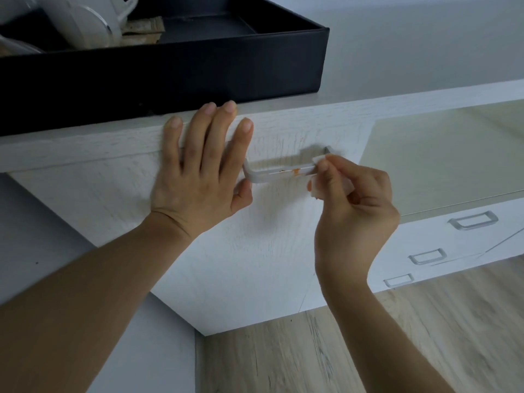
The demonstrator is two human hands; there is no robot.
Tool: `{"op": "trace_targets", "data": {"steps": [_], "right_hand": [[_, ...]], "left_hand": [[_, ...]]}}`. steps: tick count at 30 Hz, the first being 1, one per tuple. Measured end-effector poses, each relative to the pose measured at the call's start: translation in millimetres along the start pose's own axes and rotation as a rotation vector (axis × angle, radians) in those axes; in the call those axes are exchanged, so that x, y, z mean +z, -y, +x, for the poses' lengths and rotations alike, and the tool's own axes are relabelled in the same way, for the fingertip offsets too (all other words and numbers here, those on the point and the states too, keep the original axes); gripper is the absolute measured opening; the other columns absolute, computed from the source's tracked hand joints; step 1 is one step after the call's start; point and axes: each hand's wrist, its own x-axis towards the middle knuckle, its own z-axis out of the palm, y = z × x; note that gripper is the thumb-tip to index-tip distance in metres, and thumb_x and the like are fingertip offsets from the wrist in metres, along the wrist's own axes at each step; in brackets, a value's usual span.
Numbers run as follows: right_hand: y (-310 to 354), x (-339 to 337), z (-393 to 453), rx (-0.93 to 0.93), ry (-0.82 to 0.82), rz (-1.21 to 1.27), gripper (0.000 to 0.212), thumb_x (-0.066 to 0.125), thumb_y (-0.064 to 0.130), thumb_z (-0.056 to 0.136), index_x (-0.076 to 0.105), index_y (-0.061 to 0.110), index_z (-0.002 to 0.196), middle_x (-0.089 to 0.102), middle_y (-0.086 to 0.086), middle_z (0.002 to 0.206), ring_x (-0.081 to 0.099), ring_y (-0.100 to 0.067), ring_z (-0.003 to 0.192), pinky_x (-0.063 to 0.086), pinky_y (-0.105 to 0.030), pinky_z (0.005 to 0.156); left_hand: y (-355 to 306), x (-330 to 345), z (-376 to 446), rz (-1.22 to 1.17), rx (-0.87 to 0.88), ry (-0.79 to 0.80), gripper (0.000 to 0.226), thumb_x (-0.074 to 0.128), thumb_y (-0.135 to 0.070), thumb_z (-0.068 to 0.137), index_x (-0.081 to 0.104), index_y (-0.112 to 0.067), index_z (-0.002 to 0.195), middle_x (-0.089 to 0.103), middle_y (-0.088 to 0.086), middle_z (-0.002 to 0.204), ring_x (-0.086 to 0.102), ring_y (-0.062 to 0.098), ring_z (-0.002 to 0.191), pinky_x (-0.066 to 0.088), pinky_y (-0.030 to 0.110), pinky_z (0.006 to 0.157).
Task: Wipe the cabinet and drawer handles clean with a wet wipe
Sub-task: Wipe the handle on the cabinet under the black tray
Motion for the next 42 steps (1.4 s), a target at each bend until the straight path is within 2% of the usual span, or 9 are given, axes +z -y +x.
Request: {"op": "trace_targets", "data": {"steps": [4, 12, 15, 18, 22, 27, 32, 38, 42], "right_hand": [[3, 7, -7, -0.052, 0.063, -0.031, 0.006, 0.07, 0.014, 0.084, 0.075, 0.013, 0.087, 0.06, -0.004, 0.08, 0.057, -0.005, 0.069, 0.051, -0.023, 0.066], [6, 10, -11, -0.137, 0.089, -0.109, 0.008, 0.07, 0.012, 0.084, 0.075, 0.012, 0.09, 0.051, 0.009, 0.077, 0.054, -0.007, 0.068, 0.042, -0.007, 0.062], [5, 8, -14, -0.139, 0.135, -0.091, 0.008, 0.072, 0.013, 0.082, 0.074, 0.018, 0.089, 0.056, 0.006, 0.078, 0.055, -0.003, 0.069, 0.044, -0.008, 0.063], [2, 1, -8, -0.023, 0.039, 0.009, 0.01, 0.072, 0.017, 0.082, 0.072, 0.026, 0.086, 0.056, 0.008, 0.081, 0.054, 0.001, 0.071, 0.048, -0.016, 0.067], [0, 0, -6, -0.007, 0.027, 0.033, 0.011, 0.072, 0.015, 0.083, 0.072, 0.025, 0.086, 0.057, 0.001, 0.085, 0.055, 0.0, 0.073, 0.047, -0.015, 0.072], [-3, 10, -17, -0.155, 0.047, -0.016, 0.009, 0.069, 0.005, 0.083, 0.072, 0.011, 0.089, 0.052, 0.012, 0.084, 0.053, 0.008, 0.073, 0.042, -0.005, 0.069], [-8, 21, -22, -0.137, -0.066, 0.084, 0.016, 0.068, 0.008, 0.084, 0.068, 0.021, 0.093, 0.05, 0.012, 0.084, 0.052, 0.004, 0.074, 0.044, -0.009, 0.073], [-14, 34, -30, -0.171, -0.151, 0.098, 0.018, 0.068, 0.004, 0.084, 0.066, 0.019, 0.095, 0.046, 0.01, 0.087, 0.051, 0.01, 0.077, 0.042, -0.006, 0.073], [-17, 32, -30, -0.241, -0.086, 0.049, 0.011, 0.067, 0.006, 0.085, 0.069, 0.012, 0.094, 0.054, 0.0, 0.087, 0.052, 0.011, 0.081, 0.043, -0.007, 0.074]], "left_hand": [[2, -1, 1, 0.009, 0.01, -0.005, 0.069, 0.037, -0.048, 0.095, 0.016, 0.0, 0.14, 0.026, 0.023, 0.139, 0.03, 0.038, 0.127, 0.022, 0.051, 0.105], [1, -1, -1, 0.015, 0.008, -0.003, 0.068, 0.033, -0.048, 0.096, 0.013, -0.001, 0.141, 0.025, 0.023, 0.14, 0.028, 0.037, 0.128, 0.016, 0.05, 0.109], [-1, 0, -2, 0.008, 0.005, -0.019, 0.075, 0.033, -0.048, 0.097, 0.007, 0.0, 0.148, 0.025, 0.022, 0.14, 0.028, 0.037, 0.129, 0.017, 0.051, 0.109], [0, -1, -2, -0.014, 0.0, -0.024, 0.085, 0.036, -0.048, 0.097, -0.009, 0.002, 0.149, 0.024, 0.022, 0.142, 0.027, 0.037, 0.13, 0.013, 0.05, 0.111], [4, -4, -3, -0.017, 0.014, -0.024, 0.078, 0.04, -0.046, 0.098, 0.003, 0.001, 0.149, 0.023, 0.021, 0.145, 0.025, 0.036, 0.134, 0.007, 0.046, 0.115], [19, -6, -16, 0.069, 0.147, 0.031, 0.073, 0.033, -0.044, 0.1, 0.009, 0.002, 0.15, 0.015, 0.02, 0.154, -0.002, 0.034, 0.146, 0.001, 0.048, 0.117], [15, 3, -21, 0.115, 0.147, 0.021, 0.073, 0.028, -0.045, 0.098, 0.01, 0.005, 0.149, -0.008, 0.022, 0.156, -0.008, 0.033, 0.145, -0.001, 0.051, 0.116], [12, 2, -23, 0.105, 0.16, 0.026, 0.073, 0.02, -0.045, 0.1, 0.002, 0.006, 0.149, 0.003, 0.023, 0.151, -0.013, 0.034, 0.144, -0.002, 0.051, 0.115], [10, 4, -23, 0.095, 0.157, 0.009, 0.073, 0.021, -0.045, 0.1, 0.003, 0.007, 0.149, 0.005, 0.024, 0.151, -0.001, 0.038, 0.143, -0.001, 0.052, 0.115]]}}
